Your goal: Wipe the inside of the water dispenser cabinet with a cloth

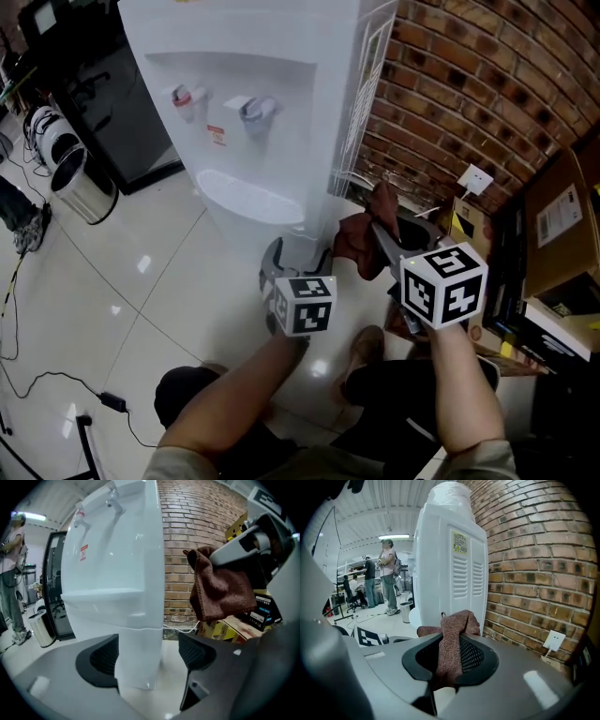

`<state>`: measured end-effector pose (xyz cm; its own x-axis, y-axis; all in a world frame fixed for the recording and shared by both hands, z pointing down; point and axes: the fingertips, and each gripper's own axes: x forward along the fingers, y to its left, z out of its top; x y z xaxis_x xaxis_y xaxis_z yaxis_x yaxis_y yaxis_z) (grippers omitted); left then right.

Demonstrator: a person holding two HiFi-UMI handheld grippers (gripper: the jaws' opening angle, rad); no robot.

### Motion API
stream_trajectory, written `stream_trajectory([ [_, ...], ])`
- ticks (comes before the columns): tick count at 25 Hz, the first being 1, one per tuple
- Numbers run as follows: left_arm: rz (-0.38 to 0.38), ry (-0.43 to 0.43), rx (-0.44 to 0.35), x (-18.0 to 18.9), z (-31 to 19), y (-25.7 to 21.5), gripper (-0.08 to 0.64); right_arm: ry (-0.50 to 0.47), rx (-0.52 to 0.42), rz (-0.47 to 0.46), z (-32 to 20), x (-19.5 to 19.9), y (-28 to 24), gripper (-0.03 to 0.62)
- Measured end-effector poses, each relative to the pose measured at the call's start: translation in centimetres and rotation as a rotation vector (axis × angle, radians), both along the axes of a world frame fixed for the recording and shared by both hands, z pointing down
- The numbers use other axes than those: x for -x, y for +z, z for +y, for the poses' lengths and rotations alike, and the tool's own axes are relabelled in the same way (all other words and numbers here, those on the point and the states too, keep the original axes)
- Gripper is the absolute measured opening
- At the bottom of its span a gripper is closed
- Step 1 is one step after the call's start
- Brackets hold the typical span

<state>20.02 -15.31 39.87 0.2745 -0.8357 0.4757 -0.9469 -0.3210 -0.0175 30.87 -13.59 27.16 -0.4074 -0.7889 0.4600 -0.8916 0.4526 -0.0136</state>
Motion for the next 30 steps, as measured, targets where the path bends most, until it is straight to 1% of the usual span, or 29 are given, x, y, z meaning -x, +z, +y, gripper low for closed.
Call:
stream_trajectory([
  [2,-0.022,-0.014,0.004,-0.2,-0.3,0.5,0.380,0.001,0.002,0.002,0.3,-0.3,0.1,0.091],
  [6,-0.026,-0.049,0.017,0.0,-1.1,1.3,0.380,0.000,0.002,0.003,0.9,-0.6,0.3,0.091],
  [9,-0.041,-0.065,0.011,0.2,-1.7,1.6,0.380,-0.006,0.000,0.012,1.4,-0.8,0.4,0.091],
  [14,-0.034,-0.113,0.024,0.8,-1.8,2.3,0.380,-0.002,0.011,0.016,2.2,-1.3,0.7,0.092],
  [19,-0.047,-0.096,0.008,1.2,-2.2,1.8,0.380,-0.014,-0.006,0.022,1.8,-0.7,0.3,0.092],
  [21,-0.047,-0.085,0.013,1.2,-1.9,1.8,0.378,-0.018,-0.009,0.025,1.9,-0.5,0.2,0.092],
  [23,-0.040,-0.077,0.024,1.4,-1.3,1.8,0.356,-0.022,-0.013,0.025,2.1,-0.2,-0.1,0.092],
  [25,-0.038,-0.078,0.033,1.9,-0.6,1.4,0.350,-0.027,-0.019,0.026,2.3,0.1,-0.4,0.092],
  [26,-0.042,-0.094,0.030,2.5,-0.3,1.1,0.336,-0.029,-0.024,0.028,2.4,0.2,-0.6,0.092],
  [27,-0.049,-0.124,0.023,3.5,-0.1,0.8,0.250,-0.030,-0.028,0.030,2.5,0.3,-0.7,0.092],
  [28,-0.052,-0.160,0.020,4.7,0.0,0.6,0.131,-0.029,-0.031,0.032,2.6,0.3,-0.8,0.092],
  [30,-0.035,-0.211,0.028,7.1,0.1,0.3,0.123,-0.019,-0.038,0.024,2.5,0.1,-1.1,0.092],
])
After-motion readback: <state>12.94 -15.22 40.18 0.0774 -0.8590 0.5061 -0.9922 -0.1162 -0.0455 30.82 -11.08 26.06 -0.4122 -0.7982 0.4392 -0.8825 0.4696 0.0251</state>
